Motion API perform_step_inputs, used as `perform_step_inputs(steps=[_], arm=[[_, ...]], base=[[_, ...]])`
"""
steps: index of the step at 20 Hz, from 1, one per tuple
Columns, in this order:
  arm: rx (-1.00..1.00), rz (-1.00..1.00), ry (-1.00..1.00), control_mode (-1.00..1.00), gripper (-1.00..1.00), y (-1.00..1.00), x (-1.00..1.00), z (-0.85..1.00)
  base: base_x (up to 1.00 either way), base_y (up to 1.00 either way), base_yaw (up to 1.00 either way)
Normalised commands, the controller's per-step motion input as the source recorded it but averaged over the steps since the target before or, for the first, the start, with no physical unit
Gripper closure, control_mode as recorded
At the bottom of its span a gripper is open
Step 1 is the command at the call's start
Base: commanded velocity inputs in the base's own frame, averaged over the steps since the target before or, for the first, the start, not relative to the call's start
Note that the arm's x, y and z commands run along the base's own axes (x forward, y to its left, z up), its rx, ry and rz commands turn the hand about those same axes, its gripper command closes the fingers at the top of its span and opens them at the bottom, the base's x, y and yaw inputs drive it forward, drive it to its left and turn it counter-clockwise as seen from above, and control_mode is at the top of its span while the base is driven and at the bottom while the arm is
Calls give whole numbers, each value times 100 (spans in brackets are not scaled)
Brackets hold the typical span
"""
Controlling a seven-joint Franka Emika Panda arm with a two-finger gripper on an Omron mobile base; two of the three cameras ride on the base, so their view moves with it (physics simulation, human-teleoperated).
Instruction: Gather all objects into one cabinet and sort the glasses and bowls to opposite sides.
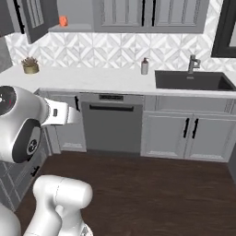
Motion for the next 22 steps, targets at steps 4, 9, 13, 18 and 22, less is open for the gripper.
perform_step_inputs(steps=[4,9,13,18,22], arm=[[0,0,0,100,-100,0,0,0],[0,0,0,100,-100,0,0,0],[0,0,0,100,-100,0,0,0],[0,0,0,100,-100,0,0,0],[0,0,0,100,-100,0,0,0]], base=[[88,33,-3],[78,45,-2],[63,61,-1],[57,55,-5],[63,19,-9]])
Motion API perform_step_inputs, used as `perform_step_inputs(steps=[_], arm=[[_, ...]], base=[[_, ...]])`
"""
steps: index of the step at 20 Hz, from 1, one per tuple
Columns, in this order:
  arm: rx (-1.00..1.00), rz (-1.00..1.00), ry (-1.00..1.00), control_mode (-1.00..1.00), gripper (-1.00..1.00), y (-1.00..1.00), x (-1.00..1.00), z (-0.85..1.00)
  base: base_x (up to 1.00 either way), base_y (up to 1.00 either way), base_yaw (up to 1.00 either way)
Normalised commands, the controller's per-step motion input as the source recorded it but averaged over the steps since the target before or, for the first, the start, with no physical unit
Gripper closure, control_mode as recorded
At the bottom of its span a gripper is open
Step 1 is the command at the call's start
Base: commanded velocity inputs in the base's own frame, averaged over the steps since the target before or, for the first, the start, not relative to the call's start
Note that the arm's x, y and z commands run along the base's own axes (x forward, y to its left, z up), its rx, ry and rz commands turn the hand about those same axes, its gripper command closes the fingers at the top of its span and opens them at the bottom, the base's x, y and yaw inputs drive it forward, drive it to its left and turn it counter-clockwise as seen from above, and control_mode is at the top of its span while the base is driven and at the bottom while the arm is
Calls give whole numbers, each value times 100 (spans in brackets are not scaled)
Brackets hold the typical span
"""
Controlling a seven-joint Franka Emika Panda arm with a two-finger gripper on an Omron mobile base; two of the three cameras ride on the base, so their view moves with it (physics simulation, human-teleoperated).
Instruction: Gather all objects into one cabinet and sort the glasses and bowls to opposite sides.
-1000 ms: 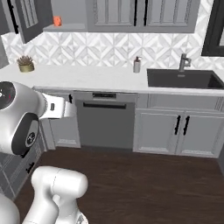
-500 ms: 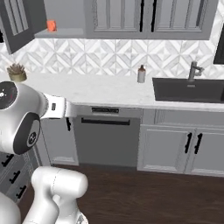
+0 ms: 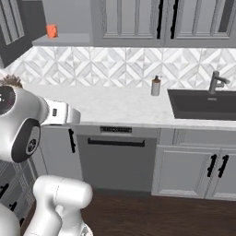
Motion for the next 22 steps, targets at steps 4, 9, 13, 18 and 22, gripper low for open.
perform_step_inputs(steps=[4,9,13,18,22], arm=[[0,0,0,100,-100,0,0,0],[-2,0,0,-100,-100,6,0,16],[-4,0,0,-100,-100,8,-7,87],[-3,0,0,-100,-100,0,-25,82],[-4,0,-1,-100,-100,0,-66,24]], base=[[35,43,-4],[3,33,0],[0,0,0],[0,0,0],[0,0,0]])
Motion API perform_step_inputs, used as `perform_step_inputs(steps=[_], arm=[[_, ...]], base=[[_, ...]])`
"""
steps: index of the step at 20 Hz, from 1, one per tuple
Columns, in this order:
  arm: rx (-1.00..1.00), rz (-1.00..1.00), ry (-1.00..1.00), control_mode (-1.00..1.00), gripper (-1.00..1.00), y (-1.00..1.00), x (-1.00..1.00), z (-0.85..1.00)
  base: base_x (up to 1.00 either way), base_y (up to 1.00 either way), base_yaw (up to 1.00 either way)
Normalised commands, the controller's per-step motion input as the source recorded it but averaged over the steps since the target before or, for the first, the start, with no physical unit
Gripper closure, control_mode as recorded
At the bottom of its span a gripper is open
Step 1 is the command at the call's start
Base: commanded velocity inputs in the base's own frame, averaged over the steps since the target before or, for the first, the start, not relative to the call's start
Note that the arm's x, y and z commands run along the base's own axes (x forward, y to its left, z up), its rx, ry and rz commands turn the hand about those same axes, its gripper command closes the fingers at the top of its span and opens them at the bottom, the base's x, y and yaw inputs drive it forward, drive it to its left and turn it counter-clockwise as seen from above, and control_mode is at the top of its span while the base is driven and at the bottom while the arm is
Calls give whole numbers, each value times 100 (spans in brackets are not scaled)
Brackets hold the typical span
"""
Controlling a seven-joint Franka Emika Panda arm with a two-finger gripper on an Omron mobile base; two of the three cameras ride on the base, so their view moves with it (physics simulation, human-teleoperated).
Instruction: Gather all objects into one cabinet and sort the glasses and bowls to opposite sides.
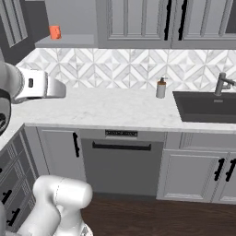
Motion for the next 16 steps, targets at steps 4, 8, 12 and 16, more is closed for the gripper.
perform_step_inputs(steps=[4,8,12,16], arm=[[2,0,1,-100,-100,0,-97,-38],[7,0,0,-100,-100,0,-31,-3],[1,0,0,-100,-100,0,4,7],[0,0,0,-100,-100,4,4,0]], base=[[0,0,0],[0,0,0],[0,0,0],[0,0,0]])
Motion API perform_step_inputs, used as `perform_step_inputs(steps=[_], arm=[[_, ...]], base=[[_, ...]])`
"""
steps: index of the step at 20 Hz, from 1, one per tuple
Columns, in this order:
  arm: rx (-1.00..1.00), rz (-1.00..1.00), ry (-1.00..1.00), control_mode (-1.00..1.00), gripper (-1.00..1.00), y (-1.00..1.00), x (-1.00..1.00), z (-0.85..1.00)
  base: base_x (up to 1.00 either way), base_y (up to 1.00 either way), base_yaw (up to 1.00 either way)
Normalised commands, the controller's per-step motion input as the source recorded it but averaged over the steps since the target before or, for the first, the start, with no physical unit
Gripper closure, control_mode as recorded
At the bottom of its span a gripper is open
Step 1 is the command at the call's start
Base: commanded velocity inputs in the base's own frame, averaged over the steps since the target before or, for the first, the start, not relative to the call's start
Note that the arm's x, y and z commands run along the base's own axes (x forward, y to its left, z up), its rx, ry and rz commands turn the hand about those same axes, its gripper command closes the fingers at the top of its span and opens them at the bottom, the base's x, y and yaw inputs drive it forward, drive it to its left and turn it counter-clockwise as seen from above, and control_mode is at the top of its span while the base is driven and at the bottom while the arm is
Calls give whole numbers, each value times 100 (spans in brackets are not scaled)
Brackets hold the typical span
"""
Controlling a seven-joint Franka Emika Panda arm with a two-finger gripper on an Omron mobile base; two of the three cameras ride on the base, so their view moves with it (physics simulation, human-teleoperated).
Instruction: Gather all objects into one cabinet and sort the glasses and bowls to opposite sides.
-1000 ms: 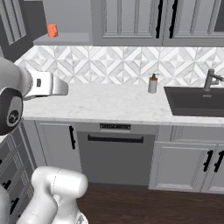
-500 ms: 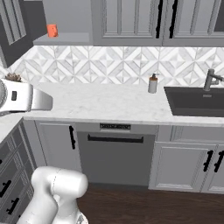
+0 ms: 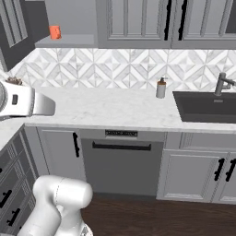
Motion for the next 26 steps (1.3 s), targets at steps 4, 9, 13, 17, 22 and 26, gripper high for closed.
perform_step_inputs(steps=[4,9,13,17,22,26], arm=[[0,0,0,100,-100,4,4,0],[0,0,0,100,-100,0,0,0],[0,0,0,100,-100,0,0,0],[0,0,0,100,-100,0,0,0],[0,0,0,100,-100,0,0,0],[0,0,0,100,-100,0,0,0]], base=[[4,6,0],[23,31,8],[36,23,12],[46,20,11],[48,34,15],[48,34,16]])
